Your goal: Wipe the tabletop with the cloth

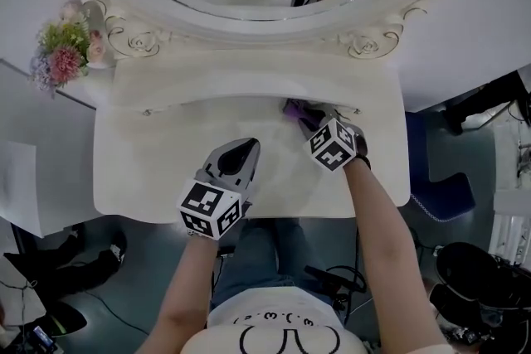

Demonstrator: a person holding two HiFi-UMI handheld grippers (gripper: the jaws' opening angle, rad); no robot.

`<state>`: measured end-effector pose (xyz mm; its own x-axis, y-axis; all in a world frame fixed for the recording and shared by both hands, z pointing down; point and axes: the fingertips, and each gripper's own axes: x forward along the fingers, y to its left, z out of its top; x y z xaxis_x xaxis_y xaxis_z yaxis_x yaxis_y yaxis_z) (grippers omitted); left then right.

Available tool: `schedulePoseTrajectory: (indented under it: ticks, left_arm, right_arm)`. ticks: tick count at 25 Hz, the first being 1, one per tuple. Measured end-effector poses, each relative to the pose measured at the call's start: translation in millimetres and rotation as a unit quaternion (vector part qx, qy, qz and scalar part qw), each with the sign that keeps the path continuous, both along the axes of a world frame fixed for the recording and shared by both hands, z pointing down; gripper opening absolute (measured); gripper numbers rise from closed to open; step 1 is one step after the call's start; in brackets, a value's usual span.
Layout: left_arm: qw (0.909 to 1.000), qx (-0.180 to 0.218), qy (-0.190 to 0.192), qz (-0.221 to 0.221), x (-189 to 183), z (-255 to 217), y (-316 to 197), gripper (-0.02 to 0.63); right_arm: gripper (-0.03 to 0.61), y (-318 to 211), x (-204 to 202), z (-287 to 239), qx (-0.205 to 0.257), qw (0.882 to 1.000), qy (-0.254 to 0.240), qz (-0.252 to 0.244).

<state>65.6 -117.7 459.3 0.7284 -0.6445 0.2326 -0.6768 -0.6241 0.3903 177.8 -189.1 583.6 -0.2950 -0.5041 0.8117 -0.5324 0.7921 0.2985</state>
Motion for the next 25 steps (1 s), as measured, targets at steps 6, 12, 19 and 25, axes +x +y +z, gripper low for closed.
schedulePoseTrajectory:
  ticks: [6, 12, 19, 25]
  left_arm:
    - [0.9999, 0.000, -0.001, -0.013, -4, -2, 4, -0.002]
    - [0.9996, 0.009, -0.008, -0.024, -1, -9, 14, -0.002]
    - [0.9988, 0.018, -0.015, -0.042, 4, -21, 41, -0.002]
    - [0.9975, 0.025, -0.017, -0.065, 3, -28, 65, -0.002]
  right_arm:
    - [0.069, 38, -17, 0, -0.076, 0.993, -0.008, -0.095]
    - [0.068, 105, -23, -5, -0.174, 0.971, -0.047, -0.156]
    - [0.067, 202, -22, -4, -0.247, 0.942, -0.049, -0.222]
    - [0.066, 258, -20, -6, -0.268, 0.931, -0.073, -0.236]
